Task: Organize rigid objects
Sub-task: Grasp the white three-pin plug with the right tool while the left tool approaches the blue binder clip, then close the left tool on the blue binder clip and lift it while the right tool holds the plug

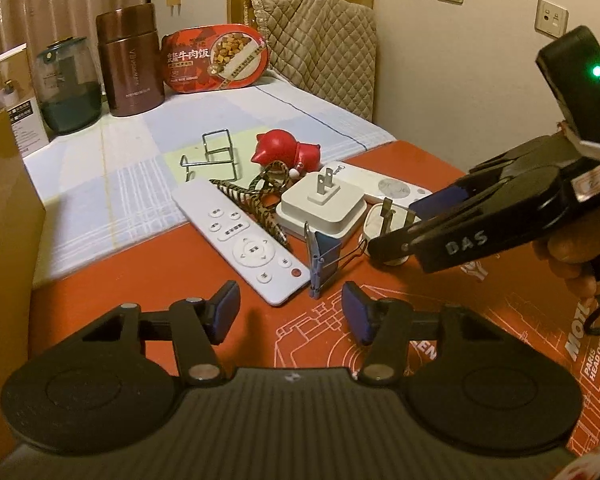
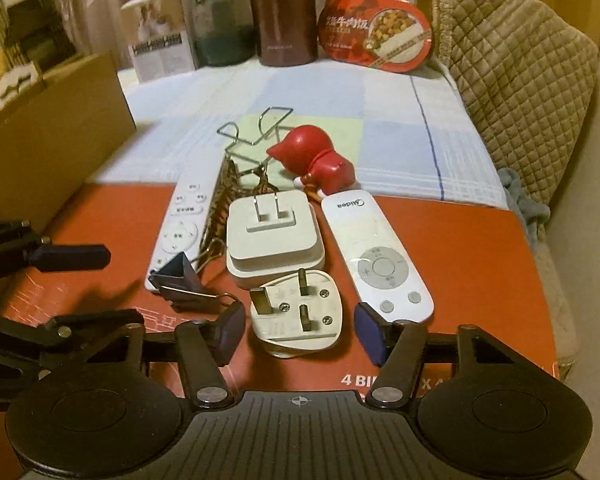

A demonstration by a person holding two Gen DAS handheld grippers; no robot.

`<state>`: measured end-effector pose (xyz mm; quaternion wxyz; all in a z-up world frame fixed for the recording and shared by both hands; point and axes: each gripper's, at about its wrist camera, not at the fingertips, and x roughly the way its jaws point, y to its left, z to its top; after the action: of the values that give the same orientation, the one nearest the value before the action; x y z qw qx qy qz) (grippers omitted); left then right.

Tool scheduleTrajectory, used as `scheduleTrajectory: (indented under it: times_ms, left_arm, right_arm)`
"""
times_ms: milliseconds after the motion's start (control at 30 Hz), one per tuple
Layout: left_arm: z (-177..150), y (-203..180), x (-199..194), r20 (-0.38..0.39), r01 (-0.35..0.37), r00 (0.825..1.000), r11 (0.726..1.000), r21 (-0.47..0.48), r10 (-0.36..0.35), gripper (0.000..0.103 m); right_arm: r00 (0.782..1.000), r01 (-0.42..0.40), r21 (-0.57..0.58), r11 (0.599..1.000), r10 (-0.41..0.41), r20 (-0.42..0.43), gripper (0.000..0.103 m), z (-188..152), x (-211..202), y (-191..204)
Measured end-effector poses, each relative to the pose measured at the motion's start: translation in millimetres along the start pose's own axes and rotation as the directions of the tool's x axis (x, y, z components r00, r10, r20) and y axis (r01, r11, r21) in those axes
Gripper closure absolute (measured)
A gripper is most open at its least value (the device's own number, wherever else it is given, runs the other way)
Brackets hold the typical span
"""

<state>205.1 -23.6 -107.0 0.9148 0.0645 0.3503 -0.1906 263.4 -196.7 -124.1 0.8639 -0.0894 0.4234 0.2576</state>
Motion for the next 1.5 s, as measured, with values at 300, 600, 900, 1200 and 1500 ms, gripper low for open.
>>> scheduleTrajectory:
  times_ms: [300, 600, 900, 1200, 1500]
  left_arm:
    - [9.1, -7.4, 15.3, 0.02, 0.036, 0.999, 0.998, 0.042, -0.037, 0.067]
    - [17.5, -14.6, 25.7, 0.039, 0.057, 0.997, 0.997, 0.044, -0.059, 0.092]
    - [-12.6, -18.0, -16.6, 0.004, 0.035, 0.999, 0.999, 0.019, -0.035, 0.093]
    - [-43.9, 3.2, -60.3, -0.013, -0.019, 1.0, 1.0, -0.023, 0.019, 0.093]
    - [-48.2, -3.2, -65.9, 0.002, -0.04, 0.999, 0.999, -0.008, 0.04, 0.09]
  right_arm:
    - [0.999, -0.001, 0.055, 0.998, 0.003, -0.033, 0.057, -2.9, -6.0, -5.0]
    - [0.999, 0.0, 0.081, 0.997, 0.003, -0.038, 0.057, -5.2, -10.9, -7.7]
    - [0.999, -0.035, 0.075, 0.997, 0.037, -0.022, 0.057, -6.1, -18.3, 11.7]
    - [0.998, -0.067, 0.048, 0.997, 0.067, 0.002, 0.057, -2.1, -31.1, 39.7]
    - [0.996, -0.088, 0.038, 0.995, 0.088, 0.0, 0.057, 1.5, -28.4, 56.7]
